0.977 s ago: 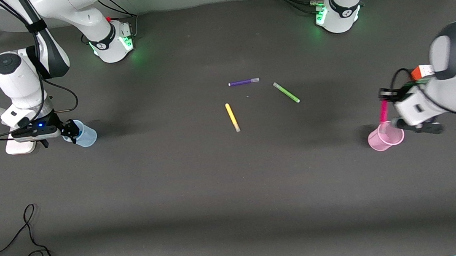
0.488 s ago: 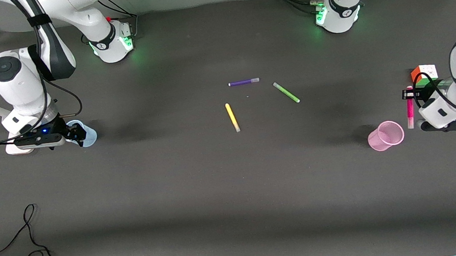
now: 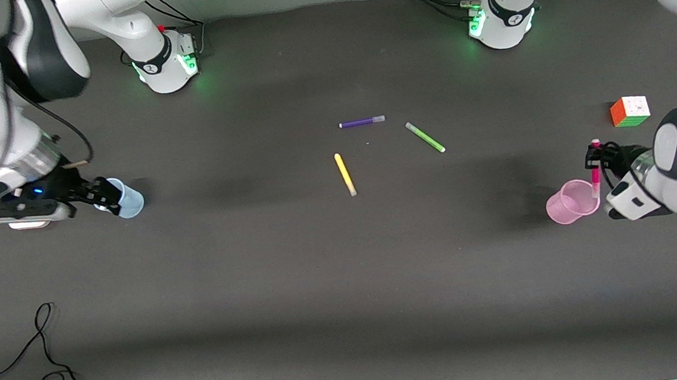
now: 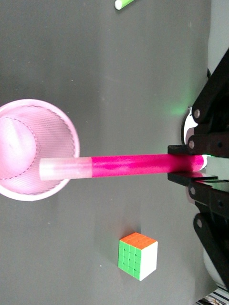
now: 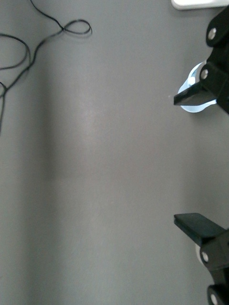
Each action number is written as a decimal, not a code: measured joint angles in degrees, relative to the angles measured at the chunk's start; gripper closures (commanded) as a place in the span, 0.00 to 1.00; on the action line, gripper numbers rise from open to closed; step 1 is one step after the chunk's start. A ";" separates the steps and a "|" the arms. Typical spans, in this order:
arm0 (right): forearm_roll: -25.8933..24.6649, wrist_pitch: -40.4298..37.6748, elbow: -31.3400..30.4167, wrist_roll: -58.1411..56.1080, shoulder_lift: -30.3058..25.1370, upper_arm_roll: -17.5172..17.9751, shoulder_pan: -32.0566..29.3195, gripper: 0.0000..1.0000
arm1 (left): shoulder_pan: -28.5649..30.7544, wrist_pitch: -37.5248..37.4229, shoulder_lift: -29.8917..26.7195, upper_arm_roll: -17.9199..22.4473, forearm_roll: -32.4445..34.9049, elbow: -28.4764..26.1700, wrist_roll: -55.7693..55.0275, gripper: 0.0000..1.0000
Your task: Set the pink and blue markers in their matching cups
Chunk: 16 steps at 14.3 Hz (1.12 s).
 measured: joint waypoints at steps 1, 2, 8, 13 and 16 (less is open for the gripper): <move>1.04 -4.70 4.07 -0.59 0.16 0.20 0.00 0.00 | -0.03 -0.06 1.23 -0.08 0.00 0.61 -0.14 0.88; 2.22 -8.95 7.98 -1.75 0.55 0.31 -0.01 0.00 | -0.13 -0.08 2.36 -0.19 0.00 1.05 -0.18 0.88; 6.79 -19.13 20.75 -4.89 6.94 0.34 -0.95 0.00 | -1.07 -0.04 7.59 -0.34 0.00 5.22 -0.33 0.82; 6.96 -21.08 22.37 -5.15 9.50 0.34 -1.12 0.00 | -1.07 1.32 8.74 -0.32 0.00 6.57 -0.33 0.00; 6.96 -22.14 22.47 -5.26 9.50 0.34 -1.16 0.00 | -1.07 1.43 8.89 -0.32 0.00 7.16 -0.33 0.00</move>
